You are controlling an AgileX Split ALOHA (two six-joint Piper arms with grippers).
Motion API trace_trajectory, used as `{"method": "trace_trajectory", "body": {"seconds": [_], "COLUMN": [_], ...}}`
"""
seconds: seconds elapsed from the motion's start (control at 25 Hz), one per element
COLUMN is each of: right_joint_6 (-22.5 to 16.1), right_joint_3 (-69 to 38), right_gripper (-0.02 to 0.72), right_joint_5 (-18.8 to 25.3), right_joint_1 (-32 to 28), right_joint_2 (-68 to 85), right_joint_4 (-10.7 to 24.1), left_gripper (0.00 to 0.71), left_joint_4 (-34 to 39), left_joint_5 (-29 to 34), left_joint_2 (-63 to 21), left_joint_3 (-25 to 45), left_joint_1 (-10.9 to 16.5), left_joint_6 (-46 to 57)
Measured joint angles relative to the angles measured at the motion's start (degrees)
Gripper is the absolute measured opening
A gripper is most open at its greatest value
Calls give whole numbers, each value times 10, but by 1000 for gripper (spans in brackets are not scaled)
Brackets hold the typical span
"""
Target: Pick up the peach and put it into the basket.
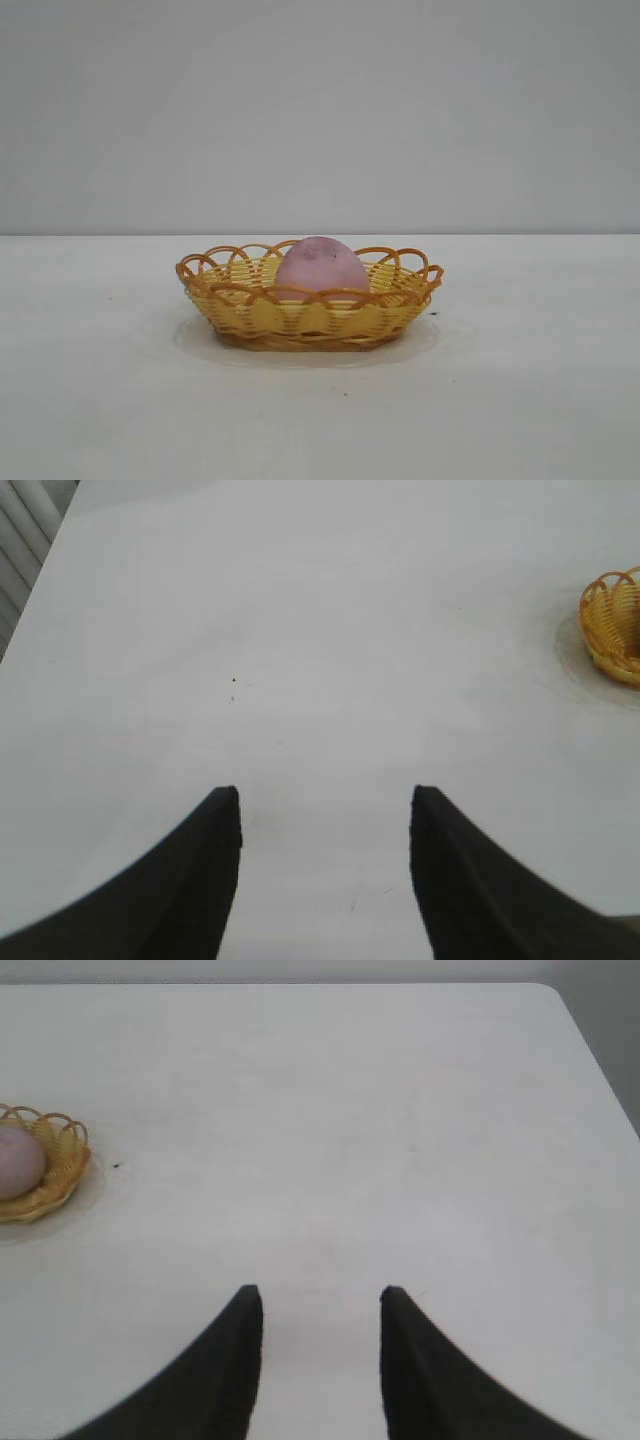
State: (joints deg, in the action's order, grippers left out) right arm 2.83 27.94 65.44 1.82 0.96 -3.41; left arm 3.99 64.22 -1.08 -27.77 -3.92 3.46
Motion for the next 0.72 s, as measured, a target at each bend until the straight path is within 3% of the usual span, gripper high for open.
{"method": "trace_trajectory", "body": {"seconds": [0.72], "right_joint_6": [1], "right_joint_3": [0], "right_gripper": [239], "right_joint_5": [0], "right_joint_1": [0], "right_joint_2": [0], "right_joint_4": [-4], "left_gripper": [336], "left_joint_4": [0], "left_joint_5": [0], "left_joint_2": [0], "left_joint_3": [0], "left_joint_1": [0], "left_joint_6": [0]}}
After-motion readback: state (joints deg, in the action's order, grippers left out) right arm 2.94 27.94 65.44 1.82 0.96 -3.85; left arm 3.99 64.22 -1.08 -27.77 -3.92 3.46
